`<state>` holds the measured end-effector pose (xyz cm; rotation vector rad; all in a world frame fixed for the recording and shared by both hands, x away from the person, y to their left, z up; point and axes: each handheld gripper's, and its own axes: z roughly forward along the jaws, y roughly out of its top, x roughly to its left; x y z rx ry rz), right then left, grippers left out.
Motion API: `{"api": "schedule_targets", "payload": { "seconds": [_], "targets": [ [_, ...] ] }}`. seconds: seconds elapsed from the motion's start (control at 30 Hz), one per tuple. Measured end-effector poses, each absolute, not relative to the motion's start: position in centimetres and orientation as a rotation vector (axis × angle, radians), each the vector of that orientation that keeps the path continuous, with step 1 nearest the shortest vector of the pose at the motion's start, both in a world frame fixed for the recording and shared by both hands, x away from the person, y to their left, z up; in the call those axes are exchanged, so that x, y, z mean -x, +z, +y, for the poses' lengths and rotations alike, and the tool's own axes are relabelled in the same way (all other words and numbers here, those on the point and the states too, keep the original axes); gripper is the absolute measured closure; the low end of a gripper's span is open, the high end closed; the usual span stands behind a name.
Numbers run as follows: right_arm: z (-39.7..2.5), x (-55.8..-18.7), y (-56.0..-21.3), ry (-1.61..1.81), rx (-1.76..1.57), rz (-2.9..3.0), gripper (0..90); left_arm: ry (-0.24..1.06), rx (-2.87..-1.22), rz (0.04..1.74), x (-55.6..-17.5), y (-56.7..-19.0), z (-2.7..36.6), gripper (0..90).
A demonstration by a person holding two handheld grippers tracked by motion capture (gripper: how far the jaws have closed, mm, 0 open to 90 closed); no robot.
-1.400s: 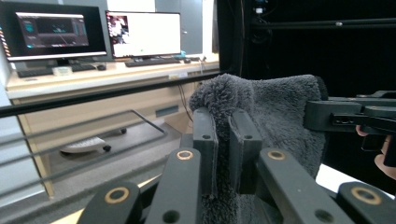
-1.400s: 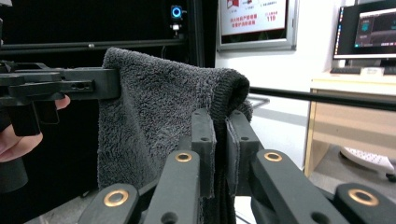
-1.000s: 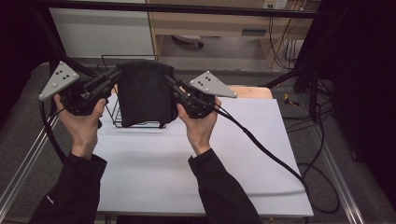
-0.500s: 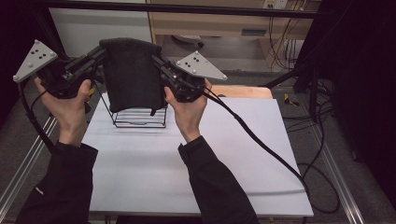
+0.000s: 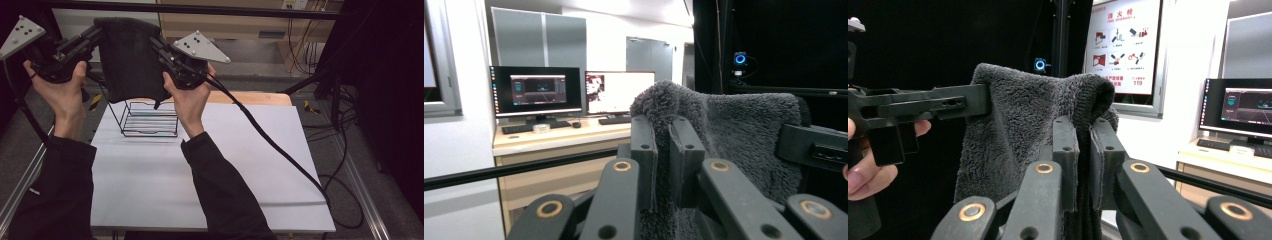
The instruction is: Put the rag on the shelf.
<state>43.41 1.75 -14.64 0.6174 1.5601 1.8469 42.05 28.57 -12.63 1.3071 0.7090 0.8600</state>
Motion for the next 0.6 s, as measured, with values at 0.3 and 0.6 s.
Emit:
{"api": "schedule_targets", "payload": {
  "seconds": [0.3,0.6],
  "targets": [
    [3.3,-45.1,-13.1,1.828,-0.607,1.554,84.0,0.861,-1.281,0.739,-43.6,-11.6,29.8,82.6],
    [4.4,-47.6,-12.1,1.811,-0.606,1.553,84.0,0.889,-1.291,0.768,-45.8,-10.3,30.3,82.6]
  ]
}}
